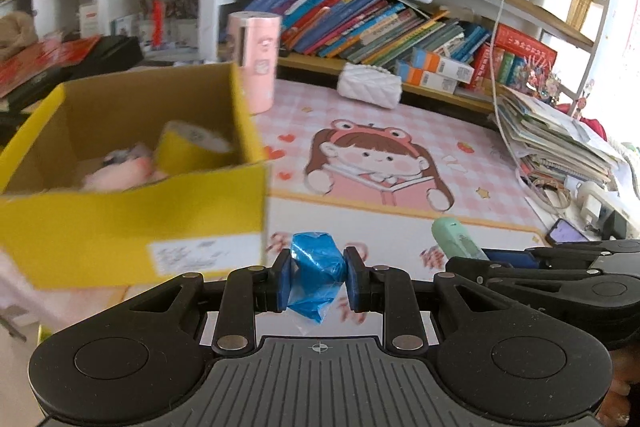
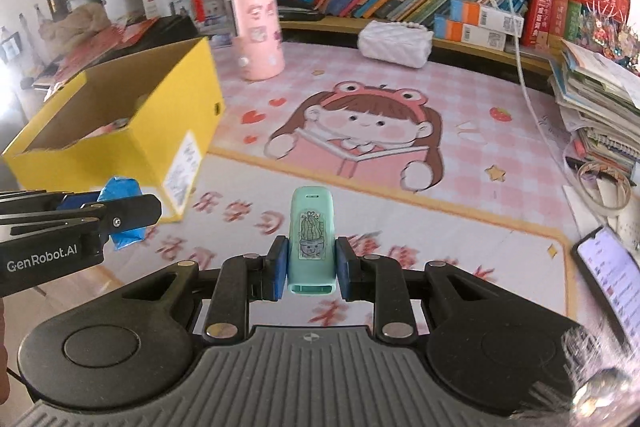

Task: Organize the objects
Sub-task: 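Carry the blue packet in the left tool and green stick in the right tool to the box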

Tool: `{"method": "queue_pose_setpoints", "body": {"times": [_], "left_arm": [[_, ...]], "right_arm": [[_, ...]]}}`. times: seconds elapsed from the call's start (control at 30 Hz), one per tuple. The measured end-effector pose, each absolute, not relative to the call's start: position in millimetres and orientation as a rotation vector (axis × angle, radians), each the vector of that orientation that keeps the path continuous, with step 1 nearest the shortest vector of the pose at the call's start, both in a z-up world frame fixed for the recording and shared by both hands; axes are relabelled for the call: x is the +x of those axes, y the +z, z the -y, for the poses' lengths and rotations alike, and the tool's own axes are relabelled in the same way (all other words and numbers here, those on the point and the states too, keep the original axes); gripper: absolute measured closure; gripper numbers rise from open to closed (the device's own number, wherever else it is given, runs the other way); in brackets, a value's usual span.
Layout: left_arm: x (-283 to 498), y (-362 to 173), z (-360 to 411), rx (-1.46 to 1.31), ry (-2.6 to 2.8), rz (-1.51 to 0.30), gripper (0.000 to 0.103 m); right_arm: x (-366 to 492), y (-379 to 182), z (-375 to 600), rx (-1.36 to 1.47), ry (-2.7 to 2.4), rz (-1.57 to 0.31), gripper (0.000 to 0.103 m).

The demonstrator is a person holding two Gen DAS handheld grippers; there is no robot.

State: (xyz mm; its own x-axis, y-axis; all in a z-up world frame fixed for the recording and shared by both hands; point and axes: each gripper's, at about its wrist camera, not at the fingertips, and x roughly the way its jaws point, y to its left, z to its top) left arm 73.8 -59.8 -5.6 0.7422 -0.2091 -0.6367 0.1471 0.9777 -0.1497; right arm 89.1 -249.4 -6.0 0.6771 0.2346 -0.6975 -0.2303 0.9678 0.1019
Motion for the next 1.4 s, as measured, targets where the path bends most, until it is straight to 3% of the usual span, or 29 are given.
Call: {"method": "queue_pose_setpoints", "body": {"times": [0.47, 1.4], "left_arm": [[21, -5, -11, -0.142, -0.125, -0.711, 0.078], [-28, 7, -81, -0.15, -0.062, -0.644, 0.078]], "right_arm": [[35, -2, 180, -0.028, 0.317, -0.783, 0.08], [-12, 5, 105, -0.057, 0.385, -0.733, 0.08]]}}
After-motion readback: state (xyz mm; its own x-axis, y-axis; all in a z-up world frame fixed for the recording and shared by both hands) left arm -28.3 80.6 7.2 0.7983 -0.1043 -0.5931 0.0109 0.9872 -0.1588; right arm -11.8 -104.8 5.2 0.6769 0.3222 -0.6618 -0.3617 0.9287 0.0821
